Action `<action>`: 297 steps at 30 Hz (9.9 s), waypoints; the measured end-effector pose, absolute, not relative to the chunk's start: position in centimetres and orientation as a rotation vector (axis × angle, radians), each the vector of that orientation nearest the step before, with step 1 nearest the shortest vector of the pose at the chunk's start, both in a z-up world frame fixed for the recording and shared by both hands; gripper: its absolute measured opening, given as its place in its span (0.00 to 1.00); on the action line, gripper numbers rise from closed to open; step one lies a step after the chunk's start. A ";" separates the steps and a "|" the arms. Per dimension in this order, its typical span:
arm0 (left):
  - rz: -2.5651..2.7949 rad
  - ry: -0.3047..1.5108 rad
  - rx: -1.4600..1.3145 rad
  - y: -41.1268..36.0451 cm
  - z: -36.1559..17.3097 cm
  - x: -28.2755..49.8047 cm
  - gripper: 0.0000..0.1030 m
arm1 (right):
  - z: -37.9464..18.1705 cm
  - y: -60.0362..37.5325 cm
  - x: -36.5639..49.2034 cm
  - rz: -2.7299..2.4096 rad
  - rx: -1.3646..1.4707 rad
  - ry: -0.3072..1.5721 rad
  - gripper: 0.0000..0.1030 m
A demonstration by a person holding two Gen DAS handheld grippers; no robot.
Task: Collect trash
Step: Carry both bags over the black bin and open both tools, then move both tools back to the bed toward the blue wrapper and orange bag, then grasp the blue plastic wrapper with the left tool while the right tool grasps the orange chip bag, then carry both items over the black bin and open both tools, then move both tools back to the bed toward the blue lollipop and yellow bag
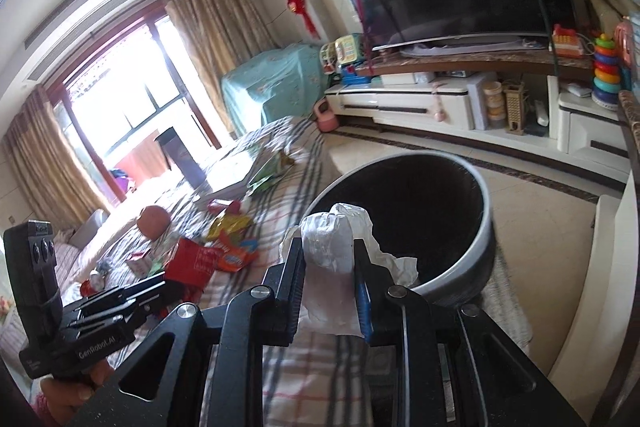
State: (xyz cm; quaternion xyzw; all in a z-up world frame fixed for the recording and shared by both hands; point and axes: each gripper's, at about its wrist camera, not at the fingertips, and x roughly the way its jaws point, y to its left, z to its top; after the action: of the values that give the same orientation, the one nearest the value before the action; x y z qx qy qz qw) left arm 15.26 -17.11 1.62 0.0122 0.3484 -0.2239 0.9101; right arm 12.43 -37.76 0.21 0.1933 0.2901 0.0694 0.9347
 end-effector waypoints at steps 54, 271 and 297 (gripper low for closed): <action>-0.472 0.842 0.006 -20.0 -2.0 18.1 0.65 | -1.6 -39.7 15.6 0.146 0.454 0.664 0.80; -0.125 0.824 -0.135 -3.4 -3.8 14.6 0.79 | -3.7 -26.2 15.6 0.349 0.306 0.738 0.93; 0.020 0.893 -0.201 3.9 -5.4 16.7 0.79 | -5.0 -21.0 19.8 0.392 0.219 0.816 0.92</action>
State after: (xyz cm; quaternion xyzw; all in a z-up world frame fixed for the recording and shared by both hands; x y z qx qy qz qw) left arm 16.70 3.93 -5.44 -0.0970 0.4309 0.0098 0.8971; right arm 19.81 -21.02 -5.05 0.1058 0.3932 0.1890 0.8936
